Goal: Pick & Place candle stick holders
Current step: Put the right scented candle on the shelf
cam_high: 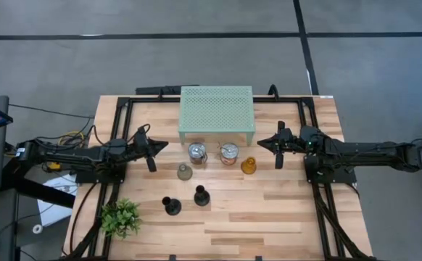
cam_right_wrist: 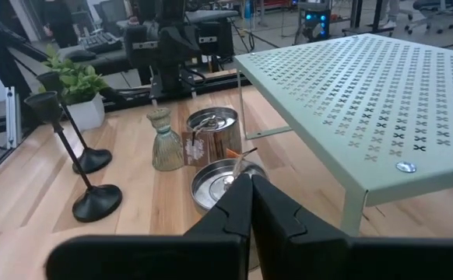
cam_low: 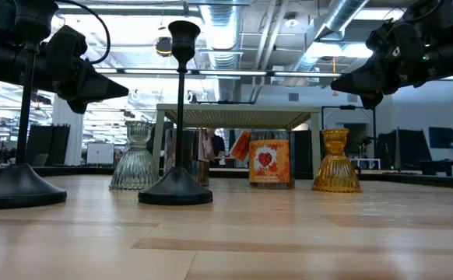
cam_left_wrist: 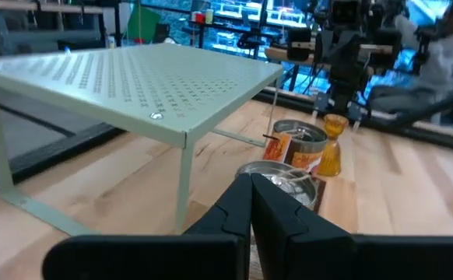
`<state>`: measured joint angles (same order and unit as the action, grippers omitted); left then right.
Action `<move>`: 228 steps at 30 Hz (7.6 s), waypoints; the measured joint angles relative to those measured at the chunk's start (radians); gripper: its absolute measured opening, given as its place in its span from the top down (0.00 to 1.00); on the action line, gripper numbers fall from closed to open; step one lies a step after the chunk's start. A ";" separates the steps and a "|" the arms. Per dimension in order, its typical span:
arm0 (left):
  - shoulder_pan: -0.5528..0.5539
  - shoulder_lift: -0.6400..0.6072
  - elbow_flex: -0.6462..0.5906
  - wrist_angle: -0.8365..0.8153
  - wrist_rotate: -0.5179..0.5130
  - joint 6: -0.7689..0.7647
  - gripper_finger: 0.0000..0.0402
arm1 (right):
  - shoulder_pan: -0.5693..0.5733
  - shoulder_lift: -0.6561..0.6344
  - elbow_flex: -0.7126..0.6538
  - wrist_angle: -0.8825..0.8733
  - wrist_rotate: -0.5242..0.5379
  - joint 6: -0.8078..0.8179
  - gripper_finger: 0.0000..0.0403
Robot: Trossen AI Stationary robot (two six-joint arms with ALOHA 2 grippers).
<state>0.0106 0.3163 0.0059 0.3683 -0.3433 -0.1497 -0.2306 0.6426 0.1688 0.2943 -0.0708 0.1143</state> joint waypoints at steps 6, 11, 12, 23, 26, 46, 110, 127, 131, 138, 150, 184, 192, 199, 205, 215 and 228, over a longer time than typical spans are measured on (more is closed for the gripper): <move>0.000 0.000 0.000 0.001 0.000 -0.048 0.98 | 0.000 0.000 0.000 -0.002 0.000 0.000 1.00; 0.000 0.000 0.000 0.005 0.000 -0.049 0.98 | 0.000 0.000 0.000 -0.002 0.000 0.000 1.00; 0.000 0.000 0.000 0.005 0.000 -0.048 0.98 | 0.000 0.000 0.000 -0.002 0.000 0.000 1.00; 0.000 0.000 0.000 0.007 0.000 -0.043 0.98 | -0.002 0.000 0.000 -0.002 0.006 0.000 1.00; 0.000 0.000 0.000 0.007 0.000 -0.043 0.98 | -0.002 0.000 0.000 -0.002 0.007 0.000 1.00; 0.000 0.000 0.000 0.025 0.000 -0.012 0.98 | -0.001 0.000 0.000 0.006 0.018 -0.016 1.00; 0.000 0.007 0.000 0.030 -0.001 0.067 0.98 | 0.191 0.920 0.978 -0.992 0.115 0.904 1.00; 0.000 0.025 0.000 0.034 -0.001 0.067 0.98 | 0.188 0.933 0.978 -1.032 0.200 0.898 0.72; 0.001 0.025 0.000 0.034 -0.001 0.067 0.98 | 0.188 0.941 0.978 -0.999 0.228 0.898 0.71; 0.001 0.025 0.000 0.034 -0.001 0.067 0.98 | 0.182 0.949 0.968 -0.993 0.247 0.898 0.72; 0.001 0.025 0.000 0.037 -0.001 0.067 0.98 | 0.183 0.991 0.965 -1.001 0.275 0.900 0.78; 0.001 0.026 0.000 0.037 -0.001 0.067 0.98 | 0.223 0.986 1.014 -1.044 0.192 0.801 1.00; 0.001 0.026 0.000 0.037 -0.001 0.067 0.98 | 0.221 0.984 1.242 -1.197 0.240 0.703 1.00; 0.001 0.026 0.000 0.037 -0.001 0.067 0.98 | 0.173 0.984 1.452 -1.404 0.261 0.638 1.00; 0.001 0.026 0.000 0.037 -0.001 0.067 0.98 | 0.097 0.983 1.612 -1.504 0.260 0.542 1.00; 0.001 0.026 0.000 0.037 -0.001 0.067 0.98 | -0.139 0.982 1.748 -1.548 0.148 0.352 1.00; 0.001 0.026 0.000 0.037 -0.007 0.067 0.98 | -0.385 1.074 1.750 -1.529 0.010 0.225 1.00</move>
<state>0.0113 0.3424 0.0059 0.4053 -0.3501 -0.0830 -0.6158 1.7171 1.9190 -1.2344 -0.0611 0.3389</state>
